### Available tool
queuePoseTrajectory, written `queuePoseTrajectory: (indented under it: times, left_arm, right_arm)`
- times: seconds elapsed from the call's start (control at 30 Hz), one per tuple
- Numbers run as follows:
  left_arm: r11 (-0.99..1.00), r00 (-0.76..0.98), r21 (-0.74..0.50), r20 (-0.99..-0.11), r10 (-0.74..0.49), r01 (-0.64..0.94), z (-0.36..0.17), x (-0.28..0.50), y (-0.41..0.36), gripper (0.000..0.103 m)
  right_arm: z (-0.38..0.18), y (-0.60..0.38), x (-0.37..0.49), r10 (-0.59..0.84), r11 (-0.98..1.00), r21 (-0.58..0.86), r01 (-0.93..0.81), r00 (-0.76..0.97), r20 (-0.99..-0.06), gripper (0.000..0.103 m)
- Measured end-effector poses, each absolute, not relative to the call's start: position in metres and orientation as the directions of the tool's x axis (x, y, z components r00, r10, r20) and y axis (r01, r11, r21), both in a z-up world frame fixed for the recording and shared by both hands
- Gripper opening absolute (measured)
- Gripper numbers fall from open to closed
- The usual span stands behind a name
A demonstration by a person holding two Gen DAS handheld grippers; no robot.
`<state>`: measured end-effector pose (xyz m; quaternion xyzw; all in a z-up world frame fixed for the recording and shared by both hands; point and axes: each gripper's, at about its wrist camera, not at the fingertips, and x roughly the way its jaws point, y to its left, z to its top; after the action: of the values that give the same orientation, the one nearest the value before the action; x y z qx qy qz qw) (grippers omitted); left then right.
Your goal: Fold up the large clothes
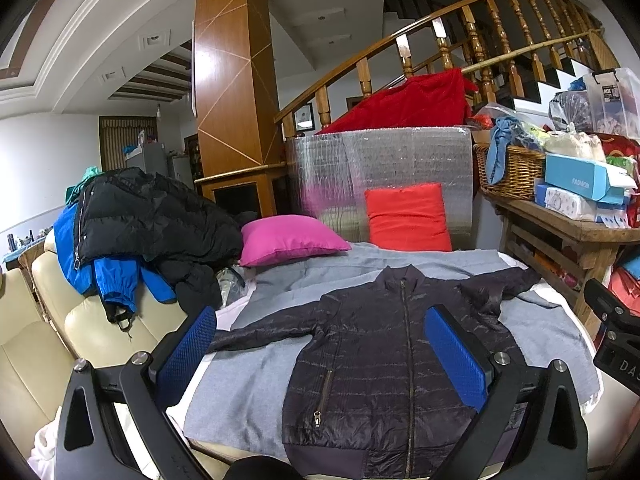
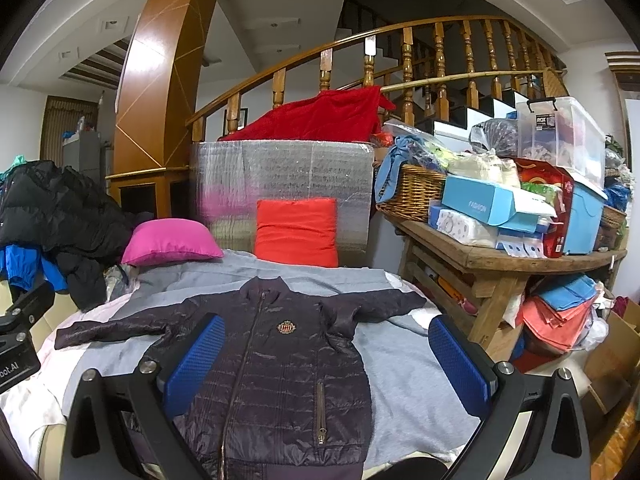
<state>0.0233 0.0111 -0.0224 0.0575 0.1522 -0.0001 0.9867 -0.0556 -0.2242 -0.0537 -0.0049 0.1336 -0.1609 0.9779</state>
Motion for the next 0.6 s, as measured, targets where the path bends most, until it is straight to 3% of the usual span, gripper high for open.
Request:
queuePoseTrajectory:
  times: [0.6]
  left_arm:
    - [0.991,0.893,0.131,-0.444,0.071,-0.013,-0.070,0.112,-0.001,0.103]
  right_arm:
    - [-0.106,-0.246,0.039,-0.262,0.962,-0.054,0.266,0.860,-0.437,0.103]
